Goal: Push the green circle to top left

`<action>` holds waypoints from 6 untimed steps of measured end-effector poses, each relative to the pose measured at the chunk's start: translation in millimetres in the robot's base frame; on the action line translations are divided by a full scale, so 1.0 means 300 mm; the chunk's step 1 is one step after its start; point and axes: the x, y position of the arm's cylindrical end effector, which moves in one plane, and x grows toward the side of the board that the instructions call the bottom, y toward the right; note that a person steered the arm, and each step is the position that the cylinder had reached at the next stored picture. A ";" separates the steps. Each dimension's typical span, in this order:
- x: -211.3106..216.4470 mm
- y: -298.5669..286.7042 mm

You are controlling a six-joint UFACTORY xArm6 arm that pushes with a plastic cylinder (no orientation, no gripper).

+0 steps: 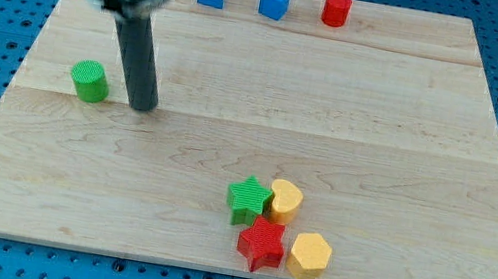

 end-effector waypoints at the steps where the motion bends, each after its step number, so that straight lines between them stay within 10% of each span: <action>1: 0.053 -0.151; 3: -0.367 -0.076; 5: 0.042 -0.166; 6: -0.212 -0.274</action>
